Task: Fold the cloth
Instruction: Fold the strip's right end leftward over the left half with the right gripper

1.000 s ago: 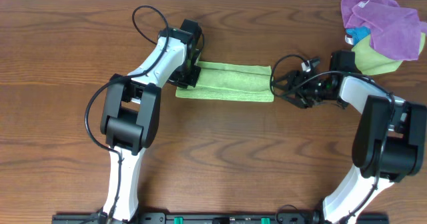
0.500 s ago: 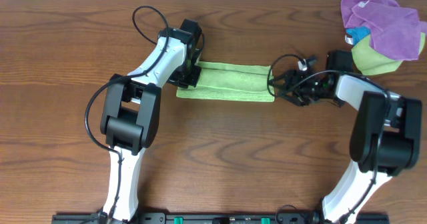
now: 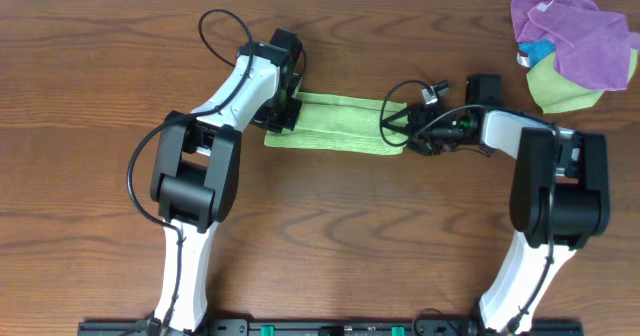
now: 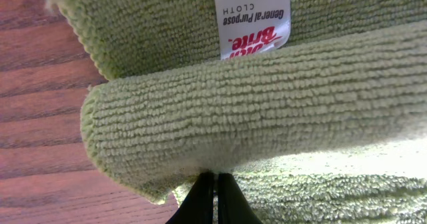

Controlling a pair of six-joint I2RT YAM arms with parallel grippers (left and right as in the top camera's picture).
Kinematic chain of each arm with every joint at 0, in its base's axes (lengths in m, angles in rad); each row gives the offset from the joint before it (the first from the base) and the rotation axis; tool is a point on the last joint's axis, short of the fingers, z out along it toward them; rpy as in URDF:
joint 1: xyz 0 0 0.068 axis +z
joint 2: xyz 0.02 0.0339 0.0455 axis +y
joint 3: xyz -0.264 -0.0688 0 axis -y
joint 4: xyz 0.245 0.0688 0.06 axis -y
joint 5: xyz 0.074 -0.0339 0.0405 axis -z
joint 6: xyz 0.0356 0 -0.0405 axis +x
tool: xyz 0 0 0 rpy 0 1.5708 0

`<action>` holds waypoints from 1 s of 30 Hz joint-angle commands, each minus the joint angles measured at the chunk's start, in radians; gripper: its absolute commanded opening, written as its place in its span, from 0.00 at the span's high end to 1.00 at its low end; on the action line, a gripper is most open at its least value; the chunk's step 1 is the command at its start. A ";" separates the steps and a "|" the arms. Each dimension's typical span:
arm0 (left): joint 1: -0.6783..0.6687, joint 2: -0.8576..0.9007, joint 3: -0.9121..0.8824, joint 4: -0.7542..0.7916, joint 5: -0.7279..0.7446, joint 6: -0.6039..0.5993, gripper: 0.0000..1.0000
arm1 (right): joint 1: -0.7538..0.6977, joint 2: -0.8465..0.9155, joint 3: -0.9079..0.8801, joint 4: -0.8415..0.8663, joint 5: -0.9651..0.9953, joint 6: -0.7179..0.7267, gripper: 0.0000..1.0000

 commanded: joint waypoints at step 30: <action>-0.013 -0.020 -0.035 0.012 0.075 -0.005 0.95 | 0.161 -0.063 0.300 -0.248 0.192 -0.006 0.99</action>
